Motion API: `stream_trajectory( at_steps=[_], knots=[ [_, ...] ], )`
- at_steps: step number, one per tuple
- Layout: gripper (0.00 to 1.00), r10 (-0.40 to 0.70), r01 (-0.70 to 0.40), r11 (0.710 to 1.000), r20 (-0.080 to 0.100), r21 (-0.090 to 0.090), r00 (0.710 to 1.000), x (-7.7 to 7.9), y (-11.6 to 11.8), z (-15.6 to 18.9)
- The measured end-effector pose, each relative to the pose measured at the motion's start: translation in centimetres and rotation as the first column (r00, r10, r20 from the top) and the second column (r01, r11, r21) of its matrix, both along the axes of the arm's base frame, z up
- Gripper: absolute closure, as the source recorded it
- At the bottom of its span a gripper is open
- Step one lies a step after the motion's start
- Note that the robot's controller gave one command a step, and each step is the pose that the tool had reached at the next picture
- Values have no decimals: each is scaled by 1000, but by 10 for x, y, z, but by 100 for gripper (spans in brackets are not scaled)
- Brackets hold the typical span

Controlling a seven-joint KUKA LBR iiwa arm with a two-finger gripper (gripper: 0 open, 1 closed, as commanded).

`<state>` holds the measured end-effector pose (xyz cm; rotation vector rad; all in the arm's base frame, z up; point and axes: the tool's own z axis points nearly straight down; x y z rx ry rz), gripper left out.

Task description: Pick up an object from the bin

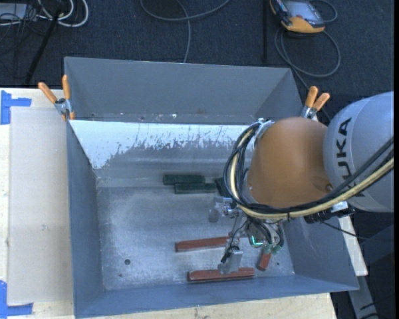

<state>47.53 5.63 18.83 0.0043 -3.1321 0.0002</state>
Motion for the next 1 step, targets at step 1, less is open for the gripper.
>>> stream_trajectory(
  at_steps=[1],
  knots=[
    [0, -143, 143, 990, 3, -1, 990, 40, 7, -123]
  ],
)
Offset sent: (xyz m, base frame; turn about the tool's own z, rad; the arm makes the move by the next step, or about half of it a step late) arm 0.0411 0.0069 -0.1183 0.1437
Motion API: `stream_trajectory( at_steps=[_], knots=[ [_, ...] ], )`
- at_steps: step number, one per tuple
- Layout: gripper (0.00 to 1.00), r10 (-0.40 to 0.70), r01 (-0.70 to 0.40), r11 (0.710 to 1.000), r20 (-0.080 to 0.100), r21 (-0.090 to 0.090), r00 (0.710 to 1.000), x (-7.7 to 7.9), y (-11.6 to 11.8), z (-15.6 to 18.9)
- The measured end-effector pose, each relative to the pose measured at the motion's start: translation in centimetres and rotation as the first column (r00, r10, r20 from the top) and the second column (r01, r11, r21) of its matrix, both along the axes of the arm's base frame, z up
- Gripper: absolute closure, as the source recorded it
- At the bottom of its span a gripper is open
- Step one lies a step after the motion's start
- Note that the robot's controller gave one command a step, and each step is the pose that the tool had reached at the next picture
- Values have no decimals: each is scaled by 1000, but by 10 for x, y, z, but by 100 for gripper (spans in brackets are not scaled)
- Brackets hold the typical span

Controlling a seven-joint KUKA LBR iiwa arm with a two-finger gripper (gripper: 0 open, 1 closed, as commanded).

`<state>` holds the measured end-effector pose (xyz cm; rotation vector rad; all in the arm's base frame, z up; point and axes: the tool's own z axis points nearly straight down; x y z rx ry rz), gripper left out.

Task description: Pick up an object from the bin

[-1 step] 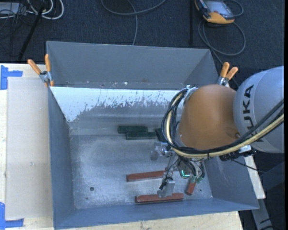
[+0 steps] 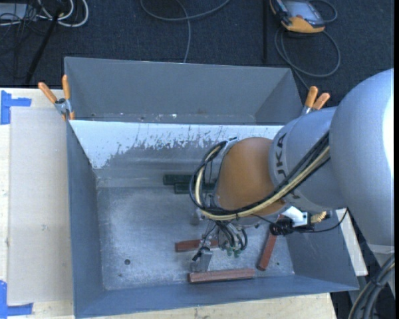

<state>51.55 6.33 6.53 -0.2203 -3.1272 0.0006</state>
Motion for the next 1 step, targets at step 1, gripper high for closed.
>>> stream_trajectory(
  at_steps=[1],
  knots=[
    [0, -35, 35, 999, 7, 0, 999, -10, -14, 35]
  ],
)
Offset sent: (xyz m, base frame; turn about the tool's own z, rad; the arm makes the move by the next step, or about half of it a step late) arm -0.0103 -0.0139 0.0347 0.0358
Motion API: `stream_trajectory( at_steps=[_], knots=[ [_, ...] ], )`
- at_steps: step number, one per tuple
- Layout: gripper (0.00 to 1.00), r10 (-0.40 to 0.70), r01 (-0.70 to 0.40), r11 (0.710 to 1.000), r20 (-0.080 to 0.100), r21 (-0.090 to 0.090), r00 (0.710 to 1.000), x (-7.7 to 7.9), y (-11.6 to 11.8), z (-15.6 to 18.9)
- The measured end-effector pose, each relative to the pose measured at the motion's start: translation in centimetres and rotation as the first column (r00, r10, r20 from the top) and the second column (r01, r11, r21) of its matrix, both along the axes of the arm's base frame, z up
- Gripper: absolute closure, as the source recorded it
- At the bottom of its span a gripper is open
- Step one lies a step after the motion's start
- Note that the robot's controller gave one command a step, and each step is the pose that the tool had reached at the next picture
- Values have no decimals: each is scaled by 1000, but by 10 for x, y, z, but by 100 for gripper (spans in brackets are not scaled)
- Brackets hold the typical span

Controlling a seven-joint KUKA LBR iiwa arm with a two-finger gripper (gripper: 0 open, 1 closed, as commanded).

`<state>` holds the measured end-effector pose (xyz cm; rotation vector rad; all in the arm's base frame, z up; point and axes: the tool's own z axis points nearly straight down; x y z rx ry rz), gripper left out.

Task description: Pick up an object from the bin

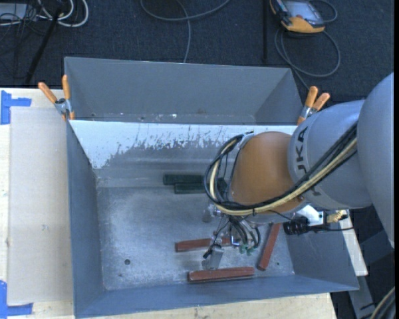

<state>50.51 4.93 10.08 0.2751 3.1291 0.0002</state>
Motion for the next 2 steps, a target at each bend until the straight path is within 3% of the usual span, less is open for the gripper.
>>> stream_trajectory(
  at_steps=[1, 2],
  knots=[
    [0, -103, 103, 995, -1, 1, 995, 3, 20, 0],
    [0, -173, 173, 985, -7, -1, 985, -12, 8, -32]
  ],
)
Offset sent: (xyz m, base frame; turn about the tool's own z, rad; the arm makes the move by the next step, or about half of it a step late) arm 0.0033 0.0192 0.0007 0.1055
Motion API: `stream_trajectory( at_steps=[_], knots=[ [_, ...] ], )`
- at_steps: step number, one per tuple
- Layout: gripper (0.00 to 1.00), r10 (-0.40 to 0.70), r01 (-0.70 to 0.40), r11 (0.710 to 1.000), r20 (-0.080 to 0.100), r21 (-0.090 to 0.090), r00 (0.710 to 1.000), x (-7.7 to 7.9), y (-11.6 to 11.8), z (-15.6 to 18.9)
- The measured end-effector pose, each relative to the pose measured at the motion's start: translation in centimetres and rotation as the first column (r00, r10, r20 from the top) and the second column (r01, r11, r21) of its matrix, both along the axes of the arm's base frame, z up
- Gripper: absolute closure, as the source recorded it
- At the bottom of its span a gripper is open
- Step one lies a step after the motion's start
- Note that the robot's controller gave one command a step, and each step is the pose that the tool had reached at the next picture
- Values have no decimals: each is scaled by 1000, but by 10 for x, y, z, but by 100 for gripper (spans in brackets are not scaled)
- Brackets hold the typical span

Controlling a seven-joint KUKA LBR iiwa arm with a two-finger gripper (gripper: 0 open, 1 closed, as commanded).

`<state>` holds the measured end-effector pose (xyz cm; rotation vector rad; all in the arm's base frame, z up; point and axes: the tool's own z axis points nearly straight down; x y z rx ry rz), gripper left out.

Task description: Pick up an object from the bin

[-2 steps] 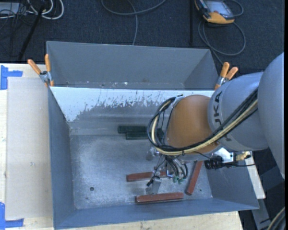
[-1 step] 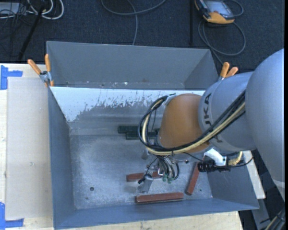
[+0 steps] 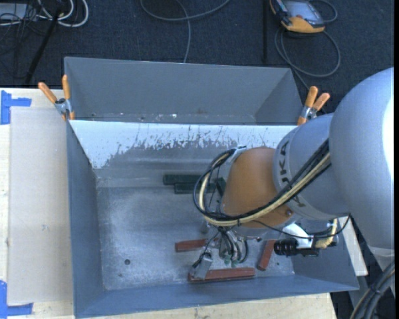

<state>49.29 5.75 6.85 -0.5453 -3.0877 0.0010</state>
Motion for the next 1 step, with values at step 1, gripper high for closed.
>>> stream_trajectory(
  at_steps=[1],
  knots=[
    [0, -1, 1, 1000, 3, 0, 1000, 0, 0, 0]
  ],
)
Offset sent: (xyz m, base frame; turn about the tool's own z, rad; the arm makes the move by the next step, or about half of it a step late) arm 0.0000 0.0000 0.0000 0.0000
